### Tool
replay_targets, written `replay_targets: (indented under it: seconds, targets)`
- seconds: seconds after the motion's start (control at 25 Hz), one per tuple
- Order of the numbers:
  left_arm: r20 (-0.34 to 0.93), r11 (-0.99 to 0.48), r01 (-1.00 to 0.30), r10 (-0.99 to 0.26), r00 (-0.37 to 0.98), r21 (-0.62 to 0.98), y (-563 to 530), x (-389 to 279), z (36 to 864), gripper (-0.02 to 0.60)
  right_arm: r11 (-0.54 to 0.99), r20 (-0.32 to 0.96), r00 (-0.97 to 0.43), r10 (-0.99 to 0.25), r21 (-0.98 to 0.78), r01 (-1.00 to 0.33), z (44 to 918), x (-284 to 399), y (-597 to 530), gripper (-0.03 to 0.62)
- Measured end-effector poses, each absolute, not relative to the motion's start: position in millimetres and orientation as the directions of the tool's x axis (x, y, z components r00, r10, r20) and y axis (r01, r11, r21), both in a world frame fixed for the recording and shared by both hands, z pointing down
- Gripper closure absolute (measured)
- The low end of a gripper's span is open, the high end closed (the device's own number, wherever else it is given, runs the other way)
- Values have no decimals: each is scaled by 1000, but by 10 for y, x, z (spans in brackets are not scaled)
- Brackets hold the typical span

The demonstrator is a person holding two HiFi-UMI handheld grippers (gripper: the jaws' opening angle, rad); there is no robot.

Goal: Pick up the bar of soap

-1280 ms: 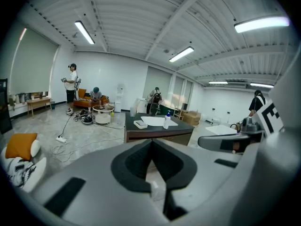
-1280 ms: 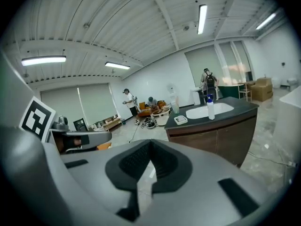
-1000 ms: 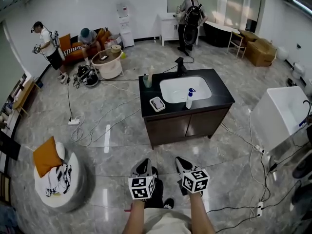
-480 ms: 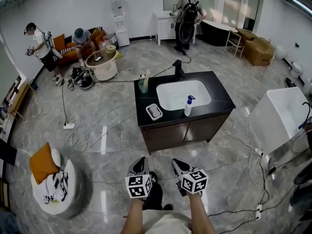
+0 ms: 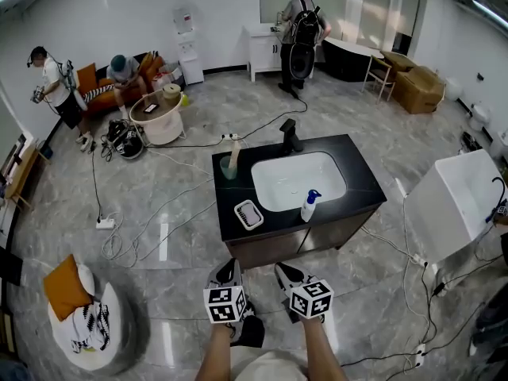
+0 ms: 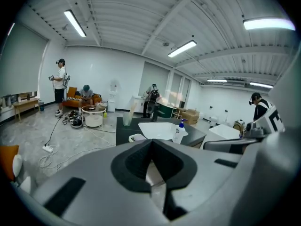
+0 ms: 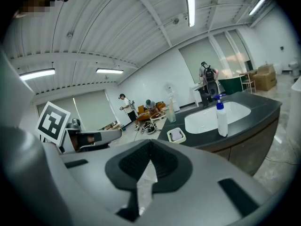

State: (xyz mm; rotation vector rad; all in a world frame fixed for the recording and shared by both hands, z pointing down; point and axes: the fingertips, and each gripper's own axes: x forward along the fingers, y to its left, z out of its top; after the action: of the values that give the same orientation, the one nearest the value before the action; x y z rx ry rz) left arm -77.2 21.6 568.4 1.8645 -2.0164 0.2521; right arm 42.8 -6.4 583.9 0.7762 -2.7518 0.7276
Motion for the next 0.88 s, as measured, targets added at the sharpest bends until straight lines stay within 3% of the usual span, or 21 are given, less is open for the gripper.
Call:
replay_targets:
  seconds: [0.88]
  targets:
    - [379, 40, -986, -925, 25, 163, -928, -1627, 5754, 575, 720, 341, -800, -494, -355, -596, 5931, -415, -1140, 589]
